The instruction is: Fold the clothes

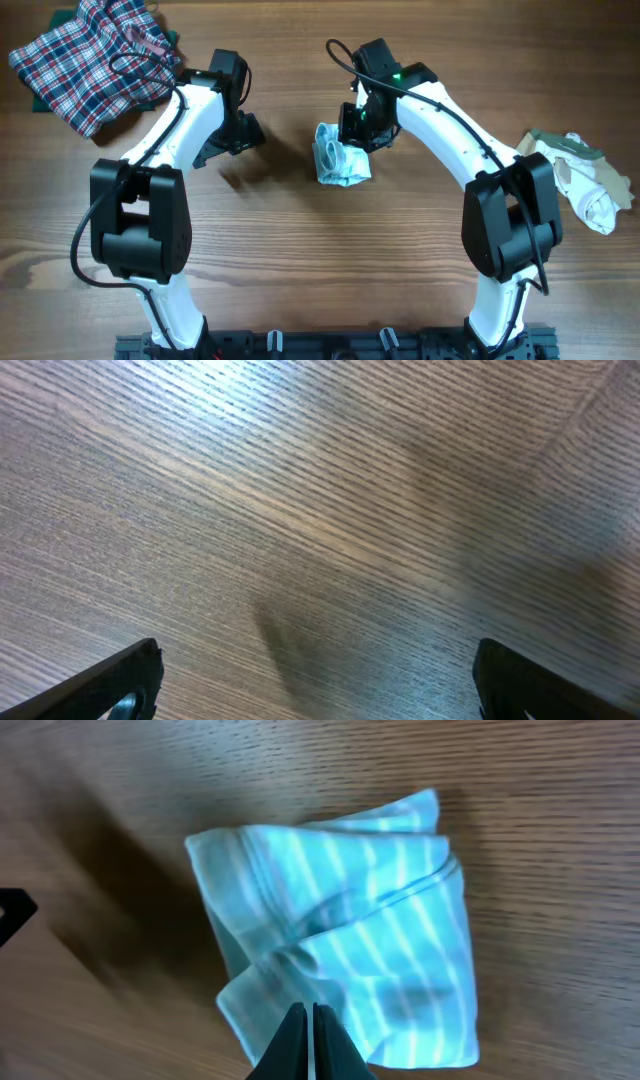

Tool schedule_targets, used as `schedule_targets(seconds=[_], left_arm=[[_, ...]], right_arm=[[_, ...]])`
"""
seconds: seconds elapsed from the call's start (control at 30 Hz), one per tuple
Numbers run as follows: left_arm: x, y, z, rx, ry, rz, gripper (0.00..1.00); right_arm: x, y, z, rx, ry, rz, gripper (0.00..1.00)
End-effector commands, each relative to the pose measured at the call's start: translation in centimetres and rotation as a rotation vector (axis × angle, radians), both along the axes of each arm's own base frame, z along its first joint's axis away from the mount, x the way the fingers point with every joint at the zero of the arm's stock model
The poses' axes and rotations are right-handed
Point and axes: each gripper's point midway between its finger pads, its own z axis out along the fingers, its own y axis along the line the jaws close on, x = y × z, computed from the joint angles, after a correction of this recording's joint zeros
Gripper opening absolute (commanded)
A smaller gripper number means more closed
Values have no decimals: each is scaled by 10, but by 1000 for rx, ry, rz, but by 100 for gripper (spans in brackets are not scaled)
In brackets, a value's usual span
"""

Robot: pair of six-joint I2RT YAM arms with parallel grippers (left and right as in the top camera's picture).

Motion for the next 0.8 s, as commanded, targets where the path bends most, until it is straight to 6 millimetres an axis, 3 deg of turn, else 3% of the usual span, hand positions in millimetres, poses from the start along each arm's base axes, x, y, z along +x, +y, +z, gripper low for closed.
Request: schedule_targets(seconds=[0.0, 0.53, 0.77], left_arm=[[4, 4, 6, 14, -28, 21, 100], [3, 4, 5, 14, -26, 21, 100], [-3, 5, -2, 18, -8, 21, 100]], right_arm=[[-3, 1, -17, -5, 45, -11, 4], [-43, 52, -38, 84, 189, 59, 4], [-43, 50, -47, 42, 185, 42, 4]])
